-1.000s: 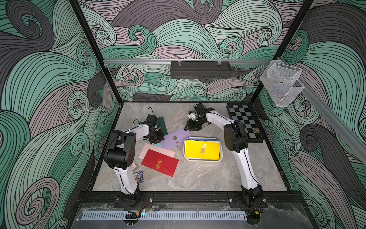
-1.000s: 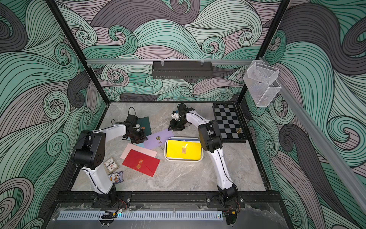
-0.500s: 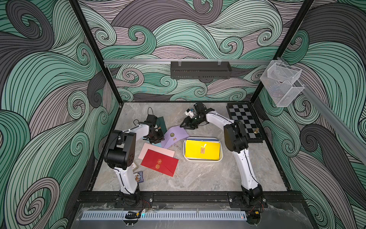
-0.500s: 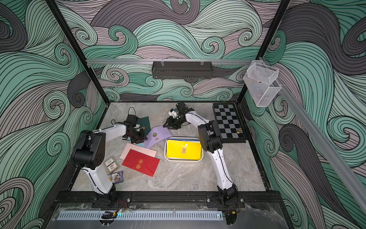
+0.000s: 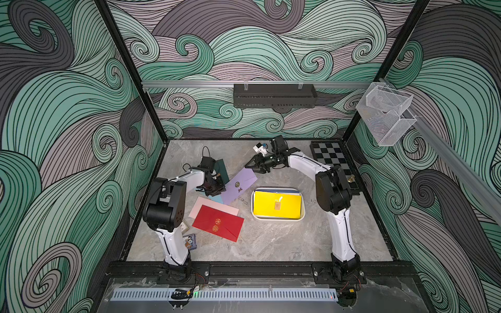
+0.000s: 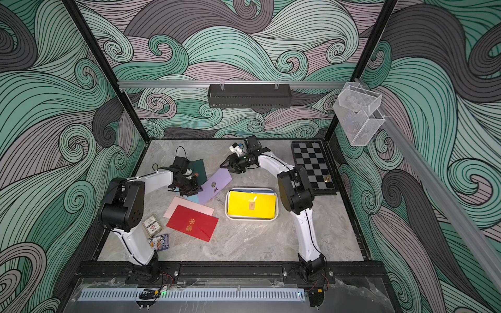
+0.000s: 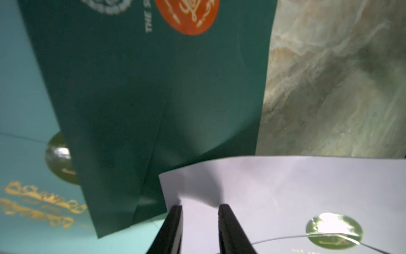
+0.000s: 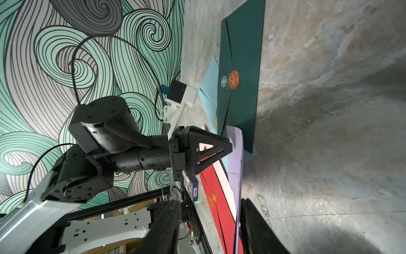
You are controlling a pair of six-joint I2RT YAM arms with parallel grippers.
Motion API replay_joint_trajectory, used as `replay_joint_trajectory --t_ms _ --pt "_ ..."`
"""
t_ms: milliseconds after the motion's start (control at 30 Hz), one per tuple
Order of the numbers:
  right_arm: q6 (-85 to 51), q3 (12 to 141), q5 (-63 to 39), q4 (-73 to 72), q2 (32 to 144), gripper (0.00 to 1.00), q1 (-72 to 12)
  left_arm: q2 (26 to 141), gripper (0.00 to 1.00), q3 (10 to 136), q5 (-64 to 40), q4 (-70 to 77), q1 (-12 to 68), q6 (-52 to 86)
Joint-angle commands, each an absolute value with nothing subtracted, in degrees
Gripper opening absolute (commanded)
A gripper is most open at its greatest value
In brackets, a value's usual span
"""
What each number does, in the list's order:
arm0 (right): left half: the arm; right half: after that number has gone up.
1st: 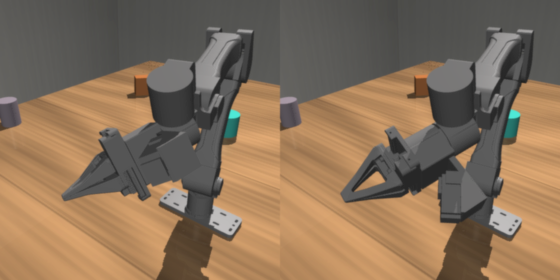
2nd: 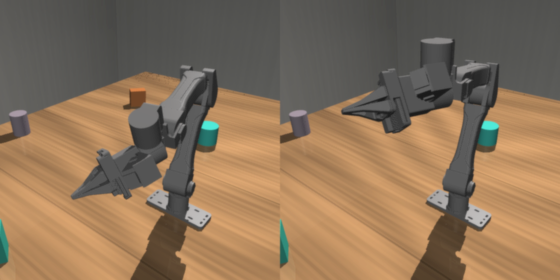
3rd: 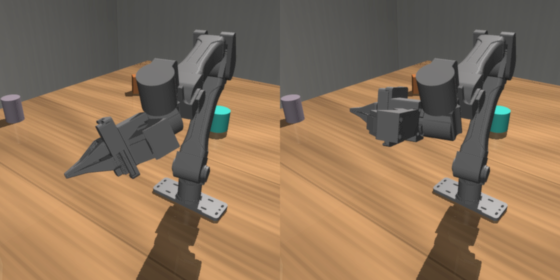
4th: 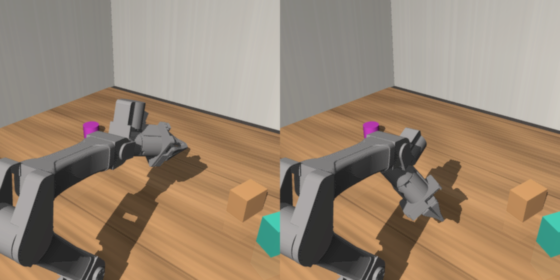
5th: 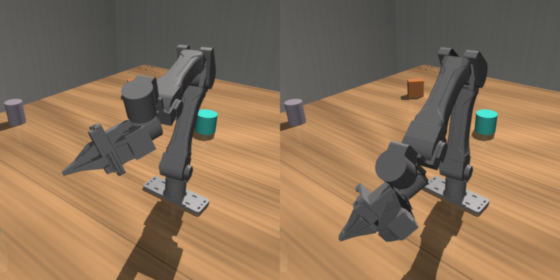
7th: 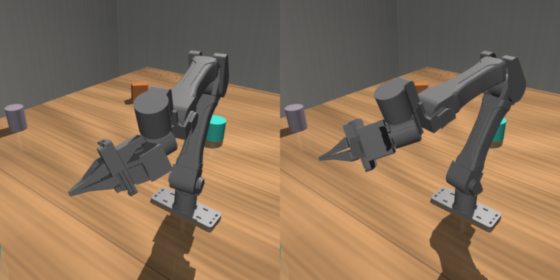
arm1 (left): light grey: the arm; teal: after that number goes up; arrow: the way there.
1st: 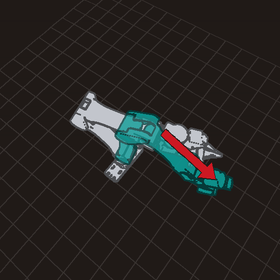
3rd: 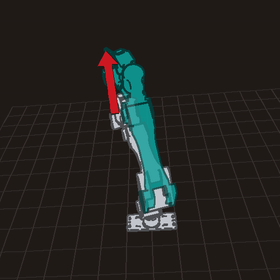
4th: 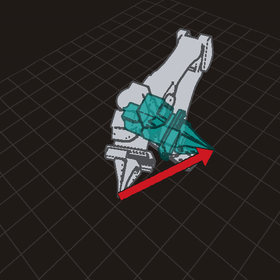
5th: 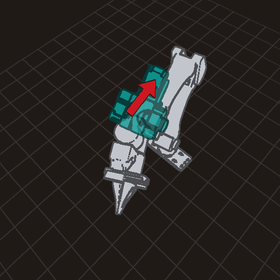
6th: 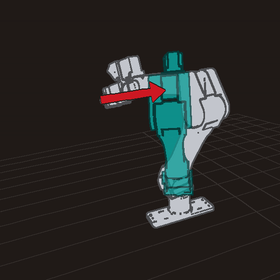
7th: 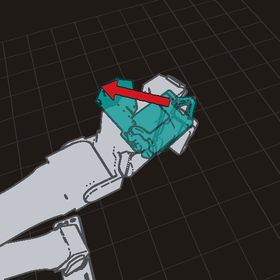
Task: Put the sealed envelopes into the storage box
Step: Pick up the envelope from the center of the board.
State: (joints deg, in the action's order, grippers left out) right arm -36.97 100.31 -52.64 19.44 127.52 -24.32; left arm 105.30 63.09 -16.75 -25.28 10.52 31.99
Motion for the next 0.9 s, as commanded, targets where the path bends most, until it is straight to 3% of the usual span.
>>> replay_joint_trajectory --t_ms 0,233,533,867 --pt "-40.51 98.31 -56.16 14.28 125.27 0.47 -24.52 108.03 0.32 61.61 -15.91 -25.84 11.16 31.9" --pt "-31.74 98.31 -51.58 24.44 126.29 0.38 -24.82 107.01 0.32 61.52 -16.12 -25.87 11.24 31.9" --pt "-23.1 103.59 -49.16 30.43 124.75 0.0 -25.15 100.14 0.42 63.4 -18.81 -25.01 11.12 32.06" --pt "3.56 105.34 -43.45 41.87 110.58 0.0 -24.96 81.97 0.61 71.99 -21.99 -30.05 11.31 19.89"
